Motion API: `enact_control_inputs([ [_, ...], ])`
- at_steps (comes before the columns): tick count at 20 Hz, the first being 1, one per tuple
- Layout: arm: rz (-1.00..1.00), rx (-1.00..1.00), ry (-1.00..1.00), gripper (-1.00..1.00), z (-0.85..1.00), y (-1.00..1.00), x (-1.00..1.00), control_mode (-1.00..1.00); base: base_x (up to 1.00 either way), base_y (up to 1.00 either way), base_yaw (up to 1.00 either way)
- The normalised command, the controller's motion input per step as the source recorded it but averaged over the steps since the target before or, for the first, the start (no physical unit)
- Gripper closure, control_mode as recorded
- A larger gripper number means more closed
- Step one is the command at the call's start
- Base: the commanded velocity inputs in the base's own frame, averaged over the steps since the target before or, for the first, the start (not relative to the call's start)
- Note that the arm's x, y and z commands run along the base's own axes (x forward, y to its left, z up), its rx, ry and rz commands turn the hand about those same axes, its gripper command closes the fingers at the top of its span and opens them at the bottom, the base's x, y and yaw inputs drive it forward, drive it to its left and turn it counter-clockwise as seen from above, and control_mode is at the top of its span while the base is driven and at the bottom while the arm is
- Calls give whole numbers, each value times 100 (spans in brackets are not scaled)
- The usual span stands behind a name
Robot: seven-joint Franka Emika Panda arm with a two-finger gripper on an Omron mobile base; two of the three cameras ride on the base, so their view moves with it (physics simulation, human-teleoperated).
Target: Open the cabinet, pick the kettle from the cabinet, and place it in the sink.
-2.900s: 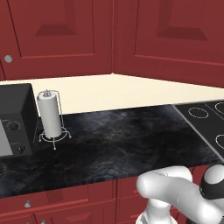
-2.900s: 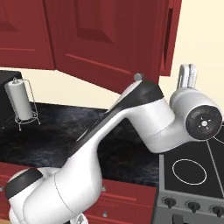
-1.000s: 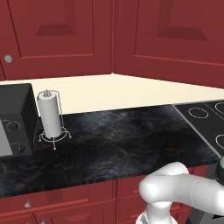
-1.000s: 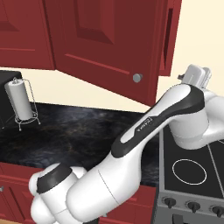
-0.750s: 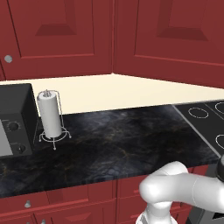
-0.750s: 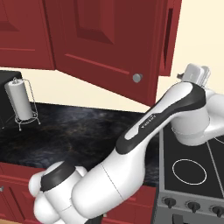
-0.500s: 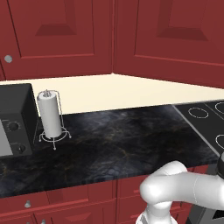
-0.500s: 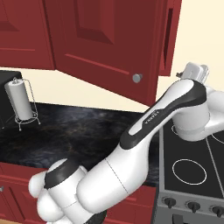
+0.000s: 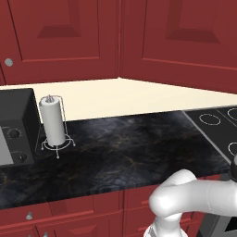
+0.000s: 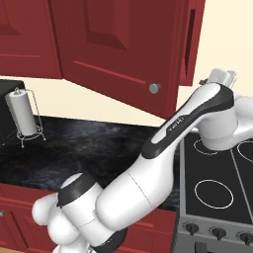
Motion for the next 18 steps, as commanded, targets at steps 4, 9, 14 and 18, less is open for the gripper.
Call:
enact_control_inputs([
  [4, 3, 5, 2, -100, -5, -3, 16, -100, 0, 0, 0],
  [9, 5, 5, 0, -100, -2, -1, 5, -100, 0, 0, 0],
  [14, 7, 2, -3, -100, 0, 7, 0, -100, 0, 0, 0],
  [18, 6, 0, -4, -100, 0, 11, 0, -100, 0, 0, 0],
])
